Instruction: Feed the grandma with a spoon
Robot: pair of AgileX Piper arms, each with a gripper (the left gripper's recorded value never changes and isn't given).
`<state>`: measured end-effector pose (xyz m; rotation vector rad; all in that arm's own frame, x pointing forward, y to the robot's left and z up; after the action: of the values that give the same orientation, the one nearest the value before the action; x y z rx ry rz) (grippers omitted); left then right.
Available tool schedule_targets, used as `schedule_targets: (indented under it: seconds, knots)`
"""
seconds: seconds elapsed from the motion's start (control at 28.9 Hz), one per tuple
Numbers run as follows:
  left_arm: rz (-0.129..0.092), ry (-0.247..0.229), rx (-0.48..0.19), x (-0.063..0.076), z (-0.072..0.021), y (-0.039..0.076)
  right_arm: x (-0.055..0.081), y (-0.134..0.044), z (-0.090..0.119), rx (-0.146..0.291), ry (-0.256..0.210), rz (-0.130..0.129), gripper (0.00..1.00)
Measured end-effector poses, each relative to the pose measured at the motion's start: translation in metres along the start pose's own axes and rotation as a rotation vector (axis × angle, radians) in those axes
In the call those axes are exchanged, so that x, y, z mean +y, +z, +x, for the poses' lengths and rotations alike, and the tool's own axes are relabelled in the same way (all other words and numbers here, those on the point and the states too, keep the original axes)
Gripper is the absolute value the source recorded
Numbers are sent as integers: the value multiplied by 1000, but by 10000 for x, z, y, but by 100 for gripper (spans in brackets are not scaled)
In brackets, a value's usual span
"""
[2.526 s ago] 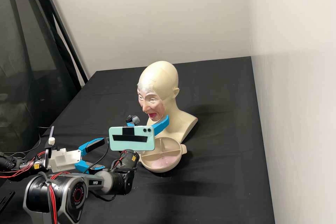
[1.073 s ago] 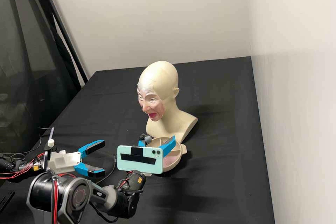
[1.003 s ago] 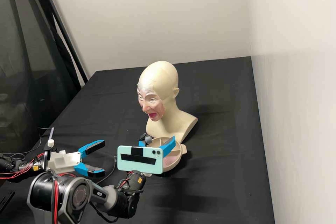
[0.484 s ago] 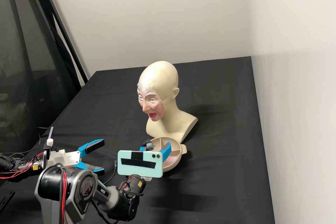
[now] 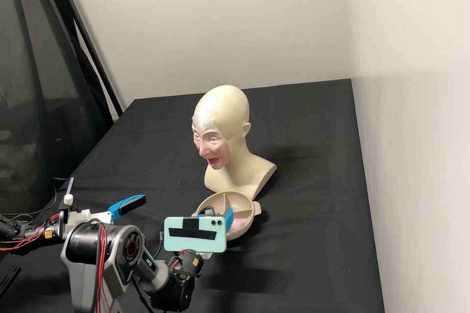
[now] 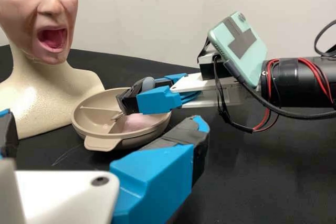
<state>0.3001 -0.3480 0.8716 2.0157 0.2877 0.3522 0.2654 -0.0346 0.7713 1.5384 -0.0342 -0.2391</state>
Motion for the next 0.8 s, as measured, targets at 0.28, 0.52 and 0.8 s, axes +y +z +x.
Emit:
schedule_targets:
  seconds: [0.28,0.52,0.8]
  knots:
    - [2,-3,-12,-11,0,37,-33,34,113,-2,-3,0,0]
    - [4,-8,-26,-24,-1,83,-71,69,189,-2,-18,-5,0]
    - [4,-9,-31,-30,-1,102,-99,105,261,3,-39,-14,0]
